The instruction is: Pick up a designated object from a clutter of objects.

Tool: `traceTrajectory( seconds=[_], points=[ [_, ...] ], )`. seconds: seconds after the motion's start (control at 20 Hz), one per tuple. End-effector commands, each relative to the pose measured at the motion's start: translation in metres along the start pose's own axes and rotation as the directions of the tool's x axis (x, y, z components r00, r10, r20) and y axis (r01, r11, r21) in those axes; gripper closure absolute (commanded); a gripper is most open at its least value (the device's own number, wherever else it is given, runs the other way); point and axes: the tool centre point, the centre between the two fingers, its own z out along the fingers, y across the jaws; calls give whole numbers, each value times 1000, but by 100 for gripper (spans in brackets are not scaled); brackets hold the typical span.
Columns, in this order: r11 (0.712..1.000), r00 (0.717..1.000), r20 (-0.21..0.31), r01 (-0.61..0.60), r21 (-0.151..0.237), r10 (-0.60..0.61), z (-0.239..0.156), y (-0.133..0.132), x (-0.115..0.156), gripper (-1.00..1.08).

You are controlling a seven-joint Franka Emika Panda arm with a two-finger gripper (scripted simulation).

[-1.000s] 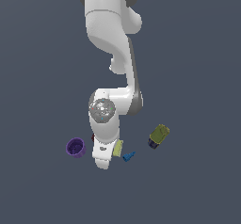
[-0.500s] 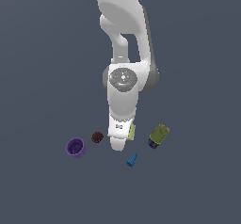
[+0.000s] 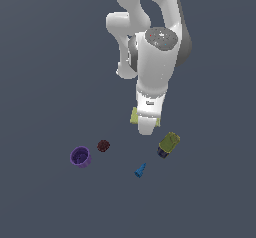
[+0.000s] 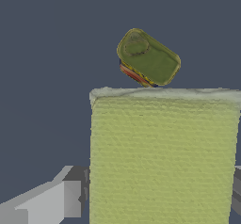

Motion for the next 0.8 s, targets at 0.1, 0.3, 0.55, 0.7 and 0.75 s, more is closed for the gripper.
traceTrajectory(
  seconds=[0.1, 0.3, 0.55, 0.7, 0.75],
  points=[
    [1000, 1000, 0, 0, -2, 0, -40, -29, 26, 108],
    [1000, 1000, 0, 0, -2, 0, -74, -52, 48, 108],
    [1000, 1000, -2, 1, -1, -1, -110, -77, 71, 108],
    [1000, 1000, -3, 0, -1, 0, -128, -88, 82, 108],
    [1000, 1000, -3, 0, -1, 0, -133, -91, 86, 108]
  ],
)
